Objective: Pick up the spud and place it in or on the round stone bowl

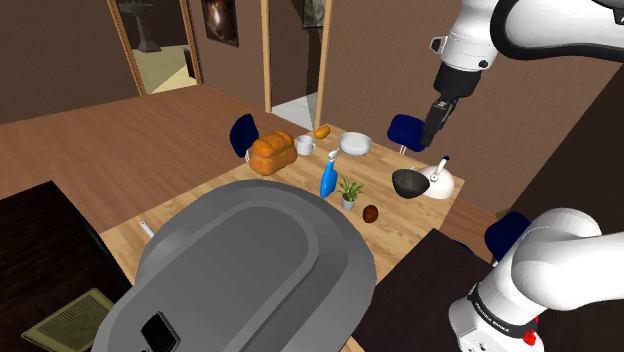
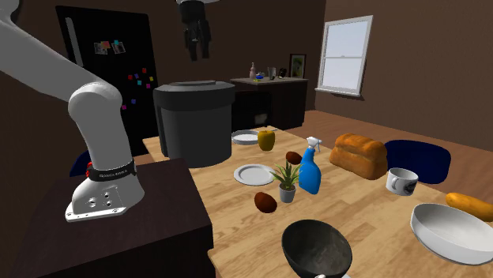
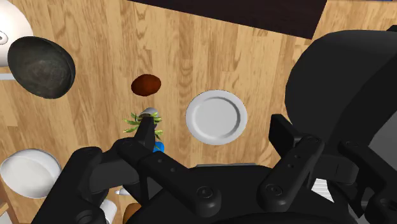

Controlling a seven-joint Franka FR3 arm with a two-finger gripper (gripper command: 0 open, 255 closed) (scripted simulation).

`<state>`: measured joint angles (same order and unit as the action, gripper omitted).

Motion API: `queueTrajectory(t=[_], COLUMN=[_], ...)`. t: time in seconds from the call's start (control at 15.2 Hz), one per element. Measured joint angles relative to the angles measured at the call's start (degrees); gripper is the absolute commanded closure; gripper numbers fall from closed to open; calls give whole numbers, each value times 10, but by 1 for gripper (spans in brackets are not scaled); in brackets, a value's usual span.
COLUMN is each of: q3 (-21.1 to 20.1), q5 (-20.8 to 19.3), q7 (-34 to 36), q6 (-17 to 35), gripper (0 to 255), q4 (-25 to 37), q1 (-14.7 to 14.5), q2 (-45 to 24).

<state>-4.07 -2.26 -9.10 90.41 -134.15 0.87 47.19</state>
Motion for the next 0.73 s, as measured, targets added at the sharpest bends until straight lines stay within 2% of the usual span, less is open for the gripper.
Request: queueTrajectory(t=[0.2,0.73], q3=[-4,-25], q5=[2,2], q7=[17,123], q6=[22,181], gripper=[0,0], q4=[-17,-108], q1=[6,50], q2=[-6,-76])
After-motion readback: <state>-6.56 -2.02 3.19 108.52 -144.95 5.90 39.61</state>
